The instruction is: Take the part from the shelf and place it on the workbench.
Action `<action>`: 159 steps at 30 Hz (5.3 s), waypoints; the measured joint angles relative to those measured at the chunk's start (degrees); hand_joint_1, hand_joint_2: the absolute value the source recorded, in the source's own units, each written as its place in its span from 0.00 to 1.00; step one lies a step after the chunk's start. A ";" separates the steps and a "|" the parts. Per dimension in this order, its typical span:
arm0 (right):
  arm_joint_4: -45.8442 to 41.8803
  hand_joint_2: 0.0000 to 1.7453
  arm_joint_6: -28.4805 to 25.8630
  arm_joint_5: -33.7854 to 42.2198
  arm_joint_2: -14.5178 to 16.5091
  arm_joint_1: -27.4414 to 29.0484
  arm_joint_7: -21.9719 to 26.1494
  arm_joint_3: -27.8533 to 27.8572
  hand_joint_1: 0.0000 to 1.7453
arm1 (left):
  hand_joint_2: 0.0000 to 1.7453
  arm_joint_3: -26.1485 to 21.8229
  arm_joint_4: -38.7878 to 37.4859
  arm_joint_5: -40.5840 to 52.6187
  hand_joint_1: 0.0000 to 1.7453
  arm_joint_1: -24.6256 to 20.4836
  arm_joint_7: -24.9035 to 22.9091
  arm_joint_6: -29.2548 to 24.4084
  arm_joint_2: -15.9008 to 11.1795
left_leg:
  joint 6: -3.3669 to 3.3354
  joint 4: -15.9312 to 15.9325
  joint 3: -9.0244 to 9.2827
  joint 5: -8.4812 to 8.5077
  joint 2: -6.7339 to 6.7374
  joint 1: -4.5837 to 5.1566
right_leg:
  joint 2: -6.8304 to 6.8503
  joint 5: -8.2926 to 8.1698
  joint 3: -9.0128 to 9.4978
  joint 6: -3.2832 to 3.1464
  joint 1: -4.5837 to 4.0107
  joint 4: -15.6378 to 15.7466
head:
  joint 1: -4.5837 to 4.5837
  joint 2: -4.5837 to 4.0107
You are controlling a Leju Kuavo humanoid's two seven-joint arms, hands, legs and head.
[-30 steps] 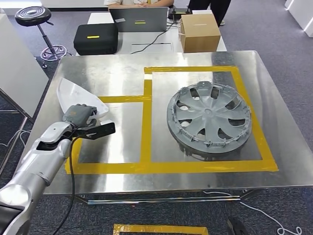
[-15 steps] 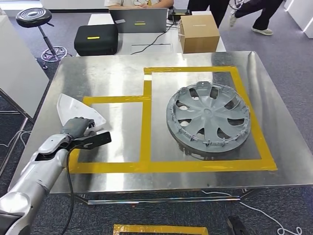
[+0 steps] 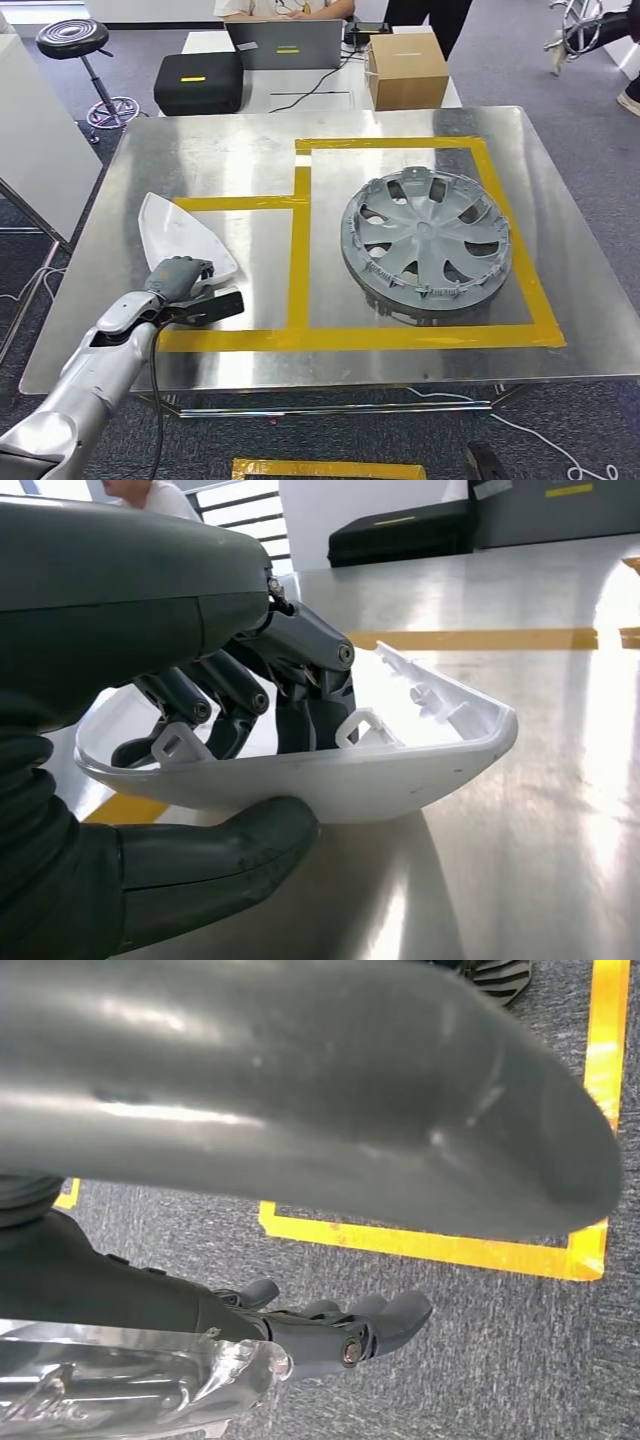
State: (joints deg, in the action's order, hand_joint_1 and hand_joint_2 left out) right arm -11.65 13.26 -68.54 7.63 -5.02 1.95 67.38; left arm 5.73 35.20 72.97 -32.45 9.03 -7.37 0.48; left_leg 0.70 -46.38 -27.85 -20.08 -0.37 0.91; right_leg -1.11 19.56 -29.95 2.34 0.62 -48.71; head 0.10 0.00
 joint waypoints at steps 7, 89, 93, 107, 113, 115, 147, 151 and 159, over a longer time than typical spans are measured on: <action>0.00 0.00 -0.04 0.12 0.00 0.04 0.19 0.00 0.00 | 1.00 0.79 2.16 0.23 1.00 2.55 0.57 0.04 0.41 | -0.03 0.00 0.00 0.04 0.00 0.00 | 0.01 -0.04 0.02 -0.03 0.00 -0.01 | 0.01 0.00; 0.00 0.00 -0.24 -0.87 0.11 0.16 0.28 -1.33 0.00 | 0.00 11.23 12.24 -16.21 0.00 12.22 9.14 1.45 -3.47 | -0.12 0.00 -0.02 0.01 -0.03 0.02 | 0.09 -0.02 0.04 -0.02 0.01 0.00 | 0.01 -0.01; 0.00 0.00 -0.39 -0.77 0.12 0.16 0.16 -1.33 0.00 | 0.00 11.16 13.59 -14.90 0.00 13.09 8.43 -0.11 -3.45 | -0.12 0.00 -0.02 0.01 -0.03 0.03 | 0.08 -0.02 0.03 -0.02 0.02 0.00 | 0.00 -0.01; 0.00 0.00 -1.28 -0.37 0.79 0.19 -0.17 -1.33 0.00 | 0.00 7.80 28.49 -11.16 0.00 17.77 6.15 -4.41 -1.33 | -0.14 0.00 -0.04 -0.01 -0.03 0.03 | 0.08 -0.02 -0.01 -0.02 0.01 0.00 | 0.01 -0.01; 0.00 0.00 -1.42 -0.37 1.05 0.19 -0.20 -1.33 0.00 | 0.00 6.39 35.52 -10.75 0.00 19.29 5.95 -4.21 -0.96 | -0.16 0.00 -0.05 -0.03 -0.03 0.03 | 0.08 -0.01 -0.01 -0.02 0.01 0.00 | 0.01 -0.01; 0.00 0.00 -1.44 -0.37 1.13 0.19 -0.20 -1.33 0.00 | 0.00 5.86 37.57 -10.74 0.00 19.68 5.94 -4.27 -0.86 | -0.16 0.00 -0.05 -0.02 -0.03 0.03 | 0.08 -0.01 -0.02 -0.02 0.01 0.00 | 0.01 -0.01; -0.02 0.00 -1.66 1.99 1.24 0.81 -0.12 -0.42 0.00 | 0.00 -32.49 50.23 -7.13 0.00 22.59 6.61 -10.65 -7.63 | -0.03 0.01 -0.06 -0.06 -0.01 -0.05 | -0.02 0.13 -0.07 -0.21 -0.09 -0.02 | 0.01 -0.01; -0.02 0.00 -1.69 2.25 1.30 0.87 0.22 0.03 0.00 | 0.00 -40.53 44.01 -7.33 0.00 22.63 7.70 -12.33 -8.73 | 0.00 0.02 -0.06 -0.10 -0.01 -0.05 | -0.02 0.16 -0.07 -0.23 -0.09 -0.02 | -0.01 -0.01; -0.07 0.00 -2.15 3.27 1.51 0.89 0.41 0.88 0.00 | 0.00 -51.57 31.92 -7.27 0.00 23.24 8.57 -15.22 -9.50 | -0.03 0.01 -0.06 -0.22 -0.02 -0.03 | 0.03 0.23 -0.02 -0.23 -0.08 -0.02 | 0.00 0.00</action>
State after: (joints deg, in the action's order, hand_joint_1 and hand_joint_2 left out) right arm -11.72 11.11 -65.27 9.14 -4.13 2.36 68.27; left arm -45.84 67.11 65.70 -9.22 17.59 -22.59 -9.02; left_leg 0.67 -46.37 -27.91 -20.30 -0.39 0.88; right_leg -1.07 19.78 -29.97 2.11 0.54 -48.73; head 0.10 0.00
